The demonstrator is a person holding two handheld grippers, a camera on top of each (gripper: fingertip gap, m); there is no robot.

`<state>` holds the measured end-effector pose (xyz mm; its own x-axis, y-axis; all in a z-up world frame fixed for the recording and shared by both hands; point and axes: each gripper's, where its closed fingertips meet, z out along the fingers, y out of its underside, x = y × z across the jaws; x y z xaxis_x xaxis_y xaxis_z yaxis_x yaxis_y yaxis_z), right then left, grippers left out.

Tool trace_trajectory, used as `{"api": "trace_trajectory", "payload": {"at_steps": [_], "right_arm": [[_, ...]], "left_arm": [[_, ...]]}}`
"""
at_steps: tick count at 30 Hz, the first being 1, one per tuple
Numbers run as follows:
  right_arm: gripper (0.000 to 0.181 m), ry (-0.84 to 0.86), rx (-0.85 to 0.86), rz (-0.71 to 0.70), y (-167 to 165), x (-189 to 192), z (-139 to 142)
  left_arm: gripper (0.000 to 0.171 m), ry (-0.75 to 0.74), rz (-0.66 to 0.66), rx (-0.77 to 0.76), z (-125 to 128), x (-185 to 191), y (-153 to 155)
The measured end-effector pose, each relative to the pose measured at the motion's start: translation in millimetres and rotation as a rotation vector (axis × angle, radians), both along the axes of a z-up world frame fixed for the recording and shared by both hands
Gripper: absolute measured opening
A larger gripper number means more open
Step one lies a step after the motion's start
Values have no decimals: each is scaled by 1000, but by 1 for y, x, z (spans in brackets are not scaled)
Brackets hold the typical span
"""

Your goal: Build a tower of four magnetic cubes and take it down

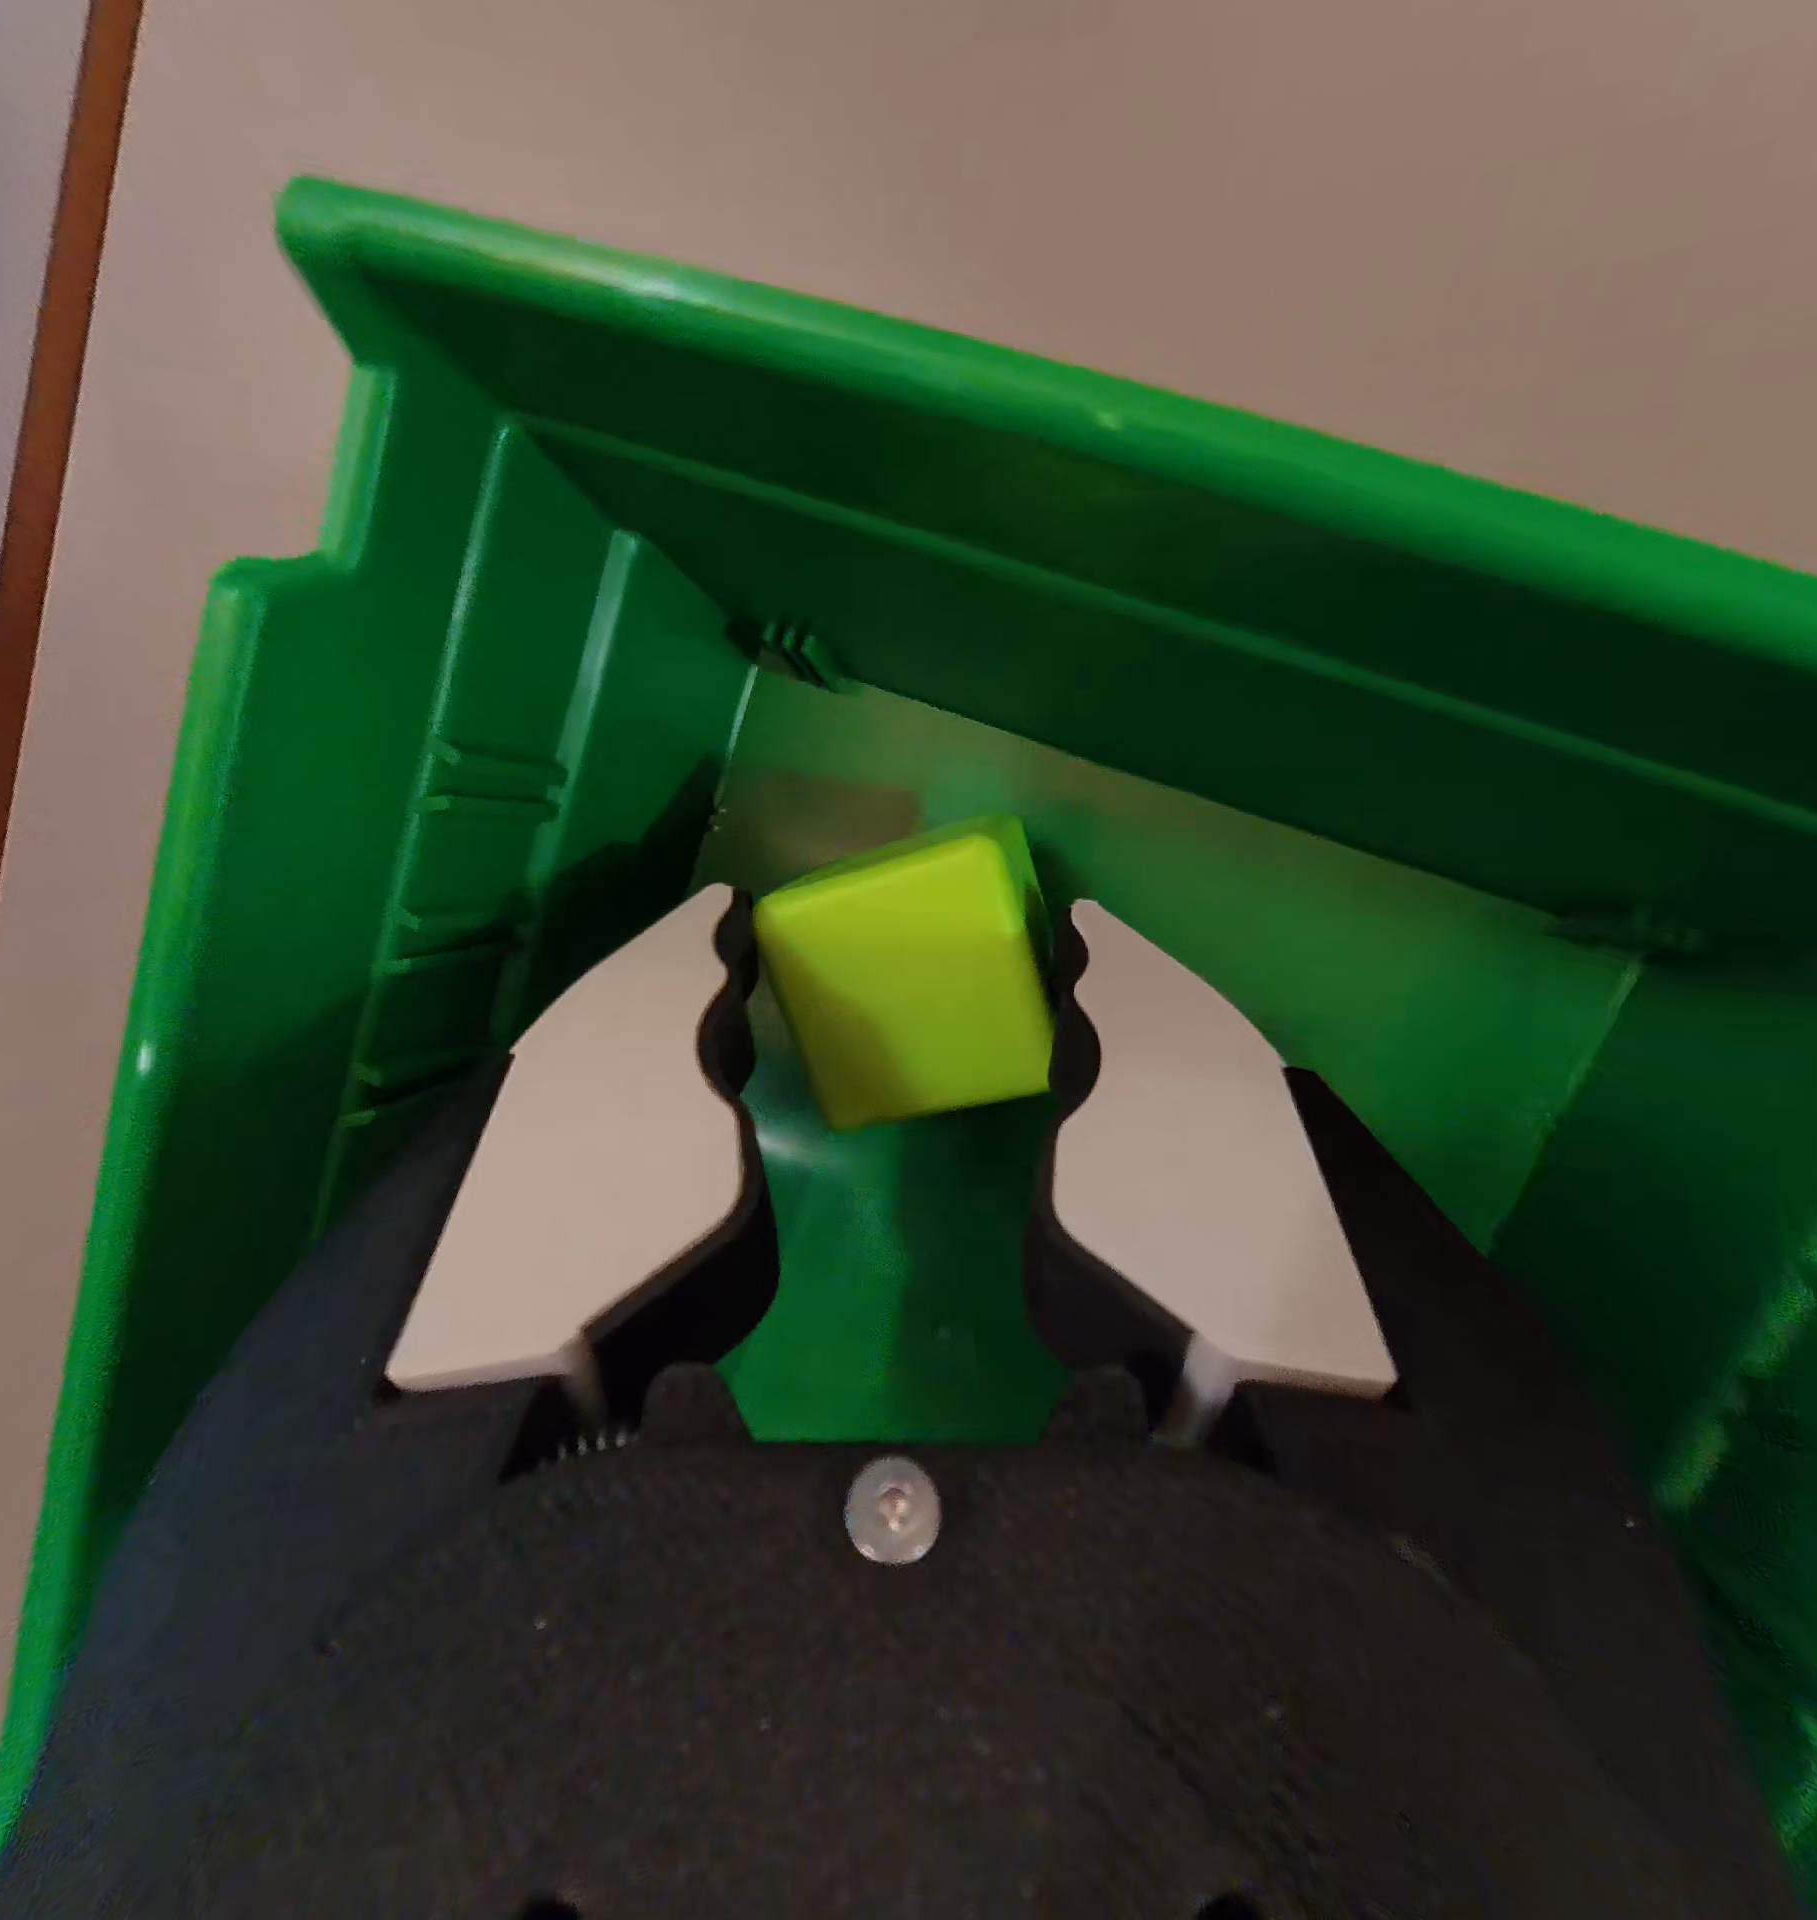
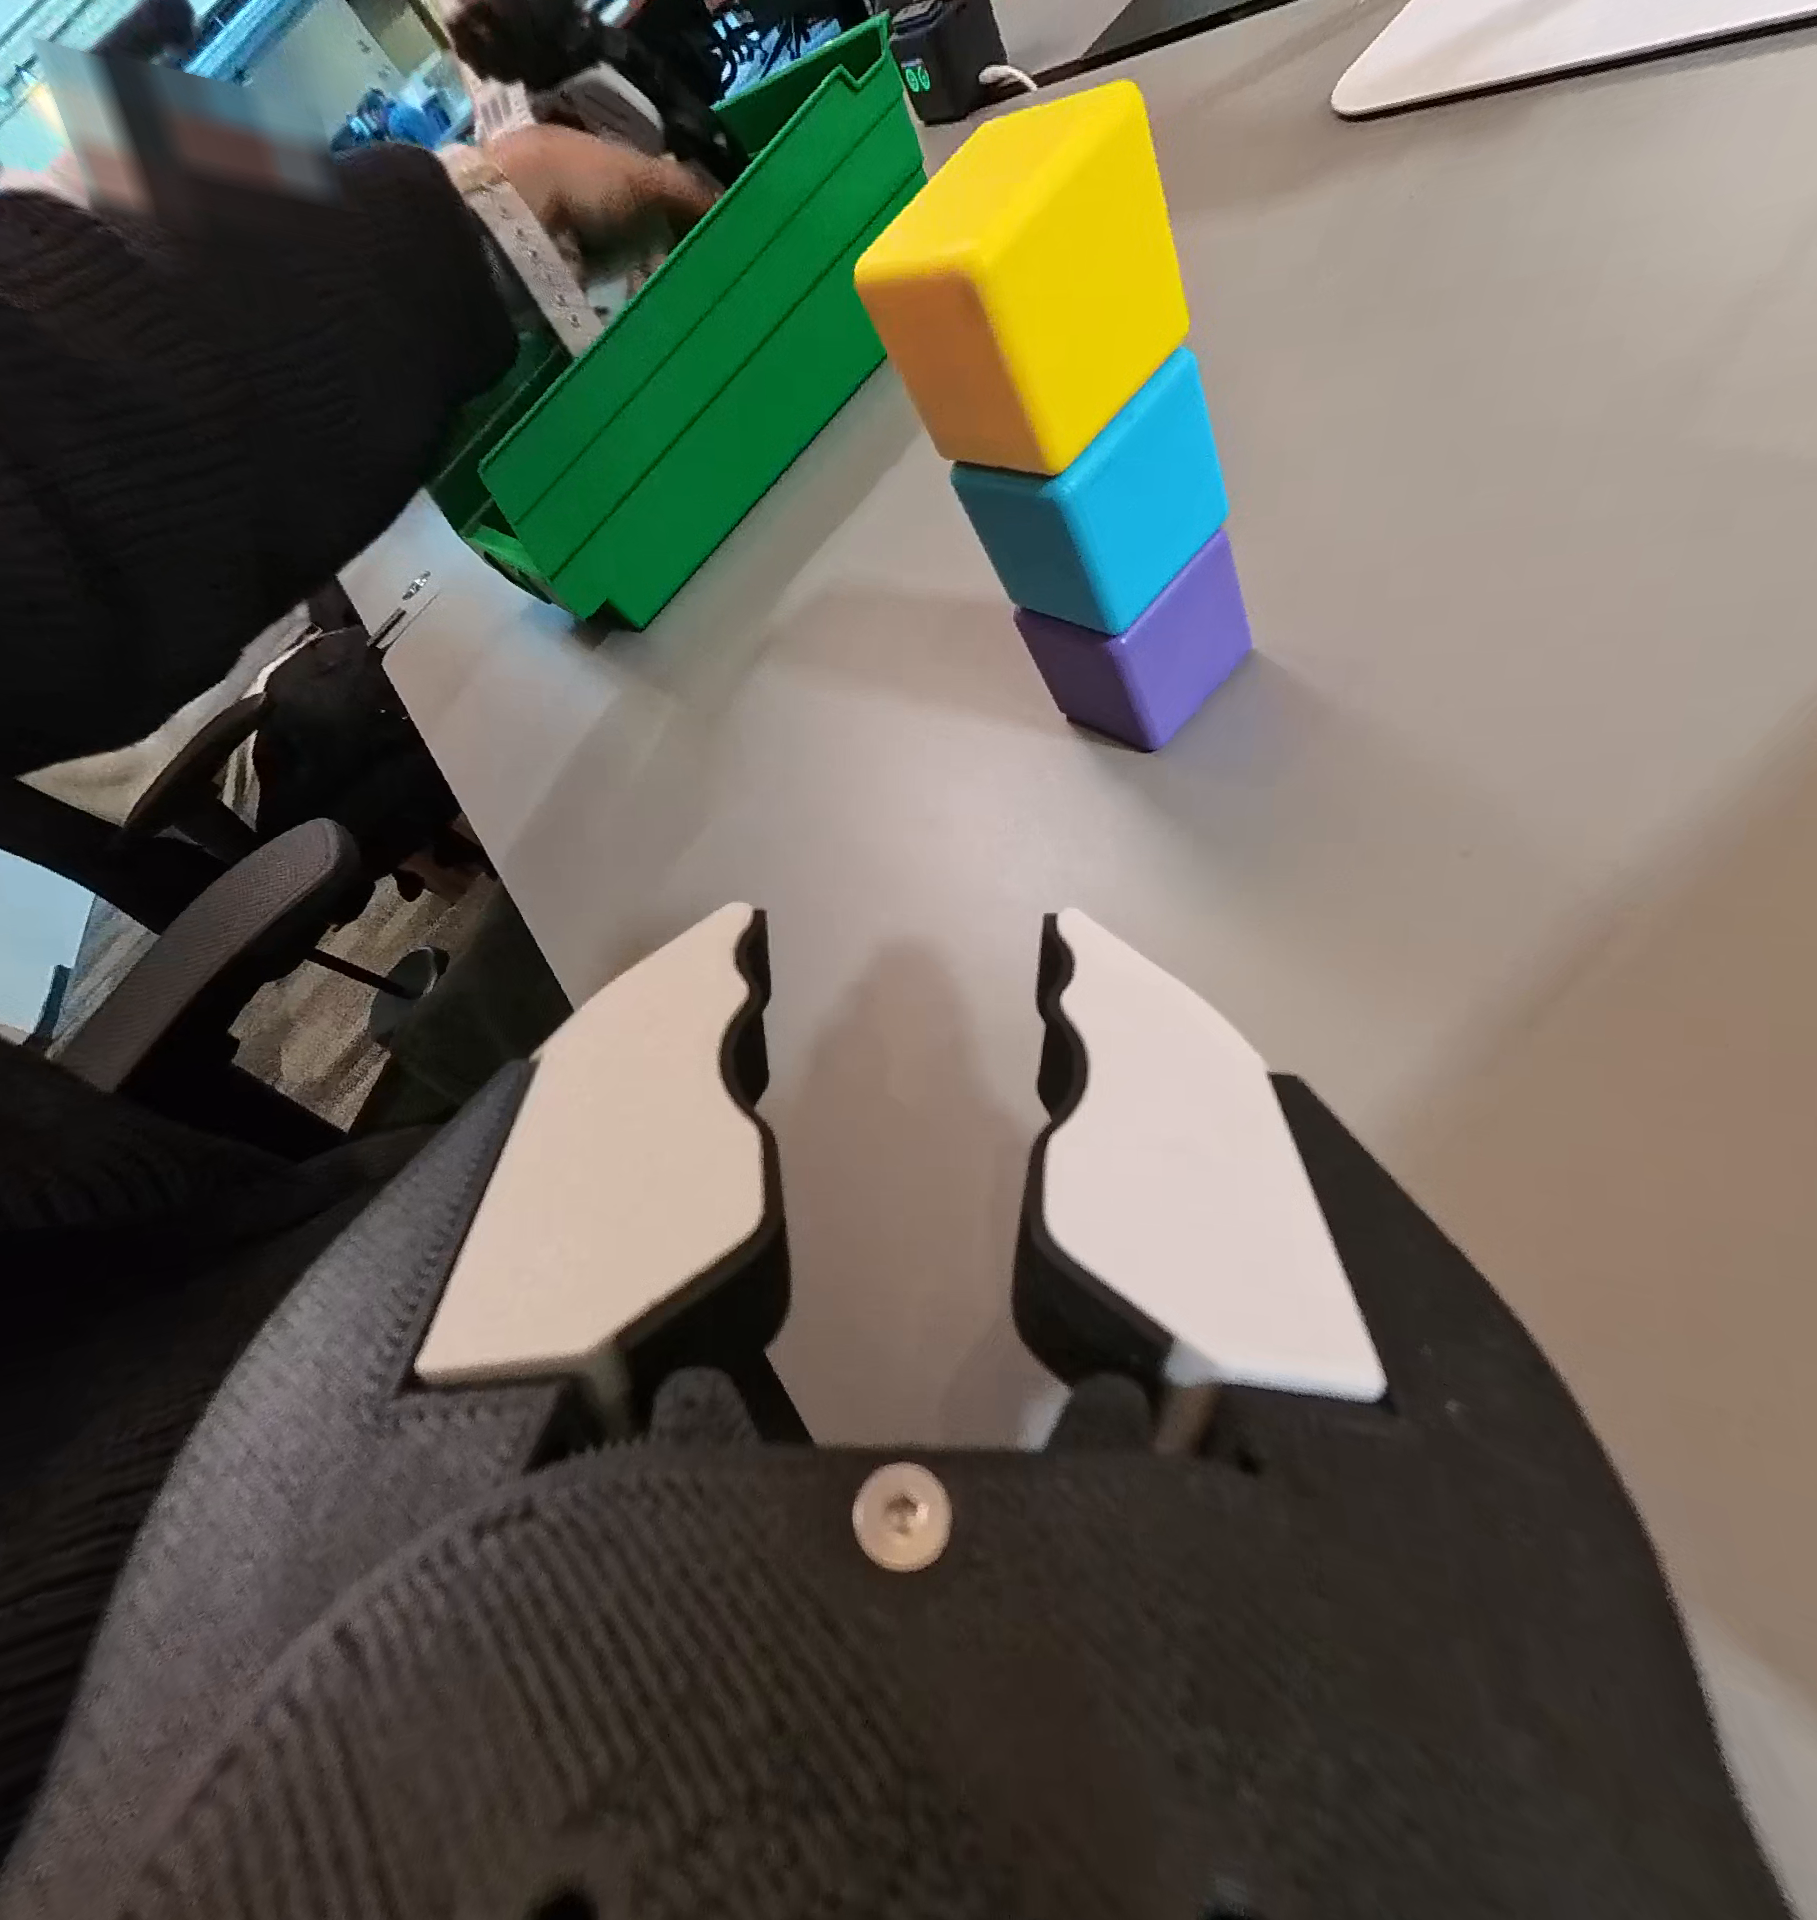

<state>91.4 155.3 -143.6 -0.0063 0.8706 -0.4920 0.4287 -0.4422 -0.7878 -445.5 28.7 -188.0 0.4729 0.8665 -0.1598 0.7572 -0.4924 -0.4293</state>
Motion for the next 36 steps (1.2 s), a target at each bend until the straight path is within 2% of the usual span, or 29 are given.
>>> {"api": "trace_trajectory", "payload": {"at_steps": [3, 5, 10, 13, 16, 19, 22, 24, 25, 27, 30, 33, 36], "right_arm": [[50, -13, 26, 8, -3, -1, -2], [50, -19, 50, 16, -5, -1, -4], [48, -9, 23, 30, -14, -4, -4], [47, -14, 12, 19, -14, -4, -6], [47, -30, 59, 8, -11, -4, -9], [47, -44, 96, 7, -11, -4, -11], [47, -45, 128, 11, -12, -4, -10], [46, -51, 159, 7, -11, -3, -11], [46, -56, 175, 4, -9, -3, -12], [46, -69, 204, -6, -5, -1, -15], [46, -77, 215, -17, -1, 2, -16], [46, -67, 212, -26, 0, 5, -13], [46, -67, 224, -29, 0, 8, -13]], "left_arm": [[55, -38, -131, 11, 14, 16, 6], [55, 10, -229, 6, 34, 24, 7], [55, 210, -467, 53, 117, 53, 16], [54, 291, -668, 191, 176, 99, 45], [54, 249, -885, 287, 207, 166, 80], [55, 196, -1160, 319, 211, 241, 114], [56, 223, -1477, 264, 206, 310, 139], [55, 243, -1673, 220, 204, 349, 150], [56, 228, -1798, 218, 201, 371, 151], [56, 152, -1953, 206, 194, 402, 154], [56, 27, -2085, 125, 177, 423, 156], [56, -20, -2116, 17, 156, 421, 166], [55, -57, -2134, 5, 143, 423, 175]]}}
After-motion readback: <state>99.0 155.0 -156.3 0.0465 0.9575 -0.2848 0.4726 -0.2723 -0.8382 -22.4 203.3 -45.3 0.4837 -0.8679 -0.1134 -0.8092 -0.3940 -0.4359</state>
